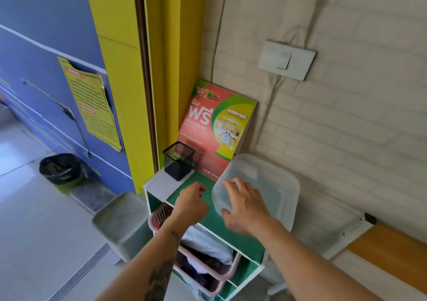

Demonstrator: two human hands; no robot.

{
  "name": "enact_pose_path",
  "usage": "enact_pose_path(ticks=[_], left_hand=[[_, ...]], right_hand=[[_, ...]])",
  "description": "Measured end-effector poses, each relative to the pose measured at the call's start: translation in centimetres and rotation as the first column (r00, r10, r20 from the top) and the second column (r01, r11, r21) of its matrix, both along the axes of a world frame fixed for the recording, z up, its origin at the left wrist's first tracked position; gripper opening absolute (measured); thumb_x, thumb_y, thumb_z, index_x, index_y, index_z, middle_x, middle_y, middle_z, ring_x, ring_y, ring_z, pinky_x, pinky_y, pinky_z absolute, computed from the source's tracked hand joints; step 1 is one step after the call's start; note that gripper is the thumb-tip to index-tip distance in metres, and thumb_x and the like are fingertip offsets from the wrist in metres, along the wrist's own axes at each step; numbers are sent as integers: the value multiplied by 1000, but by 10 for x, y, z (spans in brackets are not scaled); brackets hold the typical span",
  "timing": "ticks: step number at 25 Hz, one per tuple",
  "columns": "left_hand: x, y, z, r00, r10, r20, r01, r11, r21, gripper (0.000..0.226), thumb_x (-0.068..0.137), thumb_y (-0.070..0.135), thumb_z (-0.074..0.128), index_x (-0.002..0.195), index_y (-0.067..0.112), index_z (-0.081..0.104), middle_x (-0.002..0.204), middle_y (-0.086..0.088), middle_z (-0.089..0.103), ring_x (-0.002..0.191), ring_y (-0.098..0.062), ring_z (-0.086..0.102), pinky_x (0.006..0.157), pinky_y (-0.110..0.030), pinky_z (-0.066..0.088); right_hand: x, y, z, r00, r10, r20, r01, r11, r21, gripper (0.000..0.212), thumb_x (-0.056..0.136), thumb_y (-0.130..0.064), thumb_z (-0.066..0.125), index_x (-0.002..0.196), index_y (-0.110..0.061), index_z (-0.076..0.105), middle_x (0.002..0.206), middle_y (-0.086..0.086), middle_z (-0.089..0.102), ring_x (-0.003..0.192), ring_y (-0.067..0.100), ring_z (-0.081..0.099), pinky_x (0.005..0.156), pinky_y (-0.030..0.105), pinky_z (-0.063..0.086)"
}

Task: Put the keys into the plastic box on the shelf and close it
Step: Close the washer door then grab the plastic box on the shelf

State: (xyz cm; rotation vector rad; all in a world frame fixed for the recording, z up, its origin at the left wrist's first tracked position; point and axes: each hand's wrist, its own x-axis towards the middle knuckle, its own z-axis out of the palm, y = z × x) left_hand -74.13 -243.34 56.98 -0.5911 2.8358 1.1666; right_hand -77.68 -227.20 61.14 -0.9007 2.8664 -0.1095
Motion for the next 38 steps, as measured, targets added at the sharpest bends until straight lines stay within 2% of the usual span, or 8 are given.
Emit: enact_pose_path(ticks=[11,15,18,21,26,30,34,38], left_hand=[[-20,-22,-43,980,-198,-7,182,915,-360,49,79,11,55,128,18,55,124,-1,53,114,-26,48,95,-37,47],[-5,0,-35,967,23,-255,-20,1000,13,36,86,7,54,120,14,63,119,-2,62,107,-21,58,93,-30,47],[4,15,-29,970,161,-182,-86,927,364,30,90,10,57,119,15,65,110,0,67,88,-14,64,77,-22,48],[4,19,-32,980,175,-93,-101,844,527,34,92,15,57,123,26,64,112,5,69,88,-11,66,72,-28,55],[1,17,-30,982,170,-87,-76,766,638,34,89,16,59,103,47,65,108,9,73,93,-13,68,83,-35,56],[-1,15,-28,988,135,-77,-48,738,673,34,89,11,57,111,36,64,108,6,72,90,-10,68,75,-26,53],[-5,9,-25,995,84,-59,-22,730,683,38,86,5,54,114,29,63,110,2,70,83,-19,67,76,-39,56],[-7,6,-20,999,34,-33,3,657,754,49,85,-4,49,117,30,65,120,4,65,105,-27,66,84,-50,60]], right_hand=[[2,4,-13,999,-24,-35,22,998,-57,74,74,-33,55,144,-24,30,143,4,37,128,29,38,106,42,36],[0,1,-11,999,-19,-41,17,998,-53,68,79,-35,55,142,-23,32,140,4,39,125,29,40,103,42,38],[-4,-1,-6,999,-13,-38,12,1000,-21,63,84,-38,56,141,-23,33,136,6,41,123,31,42,99,44,41],[-4,-5,-4,998,-34,-57,36,999,39,69,84,-44,57,143,-19,29,134,12,40,123,34,41,99,45,42],[-2,-13,-5,992,-29,-121,42,994,100,77,83,-50,61,141,-12,29,129,15,44,117,35,45,94,45,44],[-1,-21,-4,980,19,-199,11,989,149,70,84,-47,58,136,-6,36,123,18,53,107,34,53,81,43,48],[-9,-26,3,969,120,-217,-64,966,249,78,84,-46,58,140,3,35,113,23,61,97,37,61,73,40,48],[-13,-25,12,961,189,-201,-131,954,269,77,85,-47,58,139,3,38,111,21,65,97,37,64,75,41,50]])
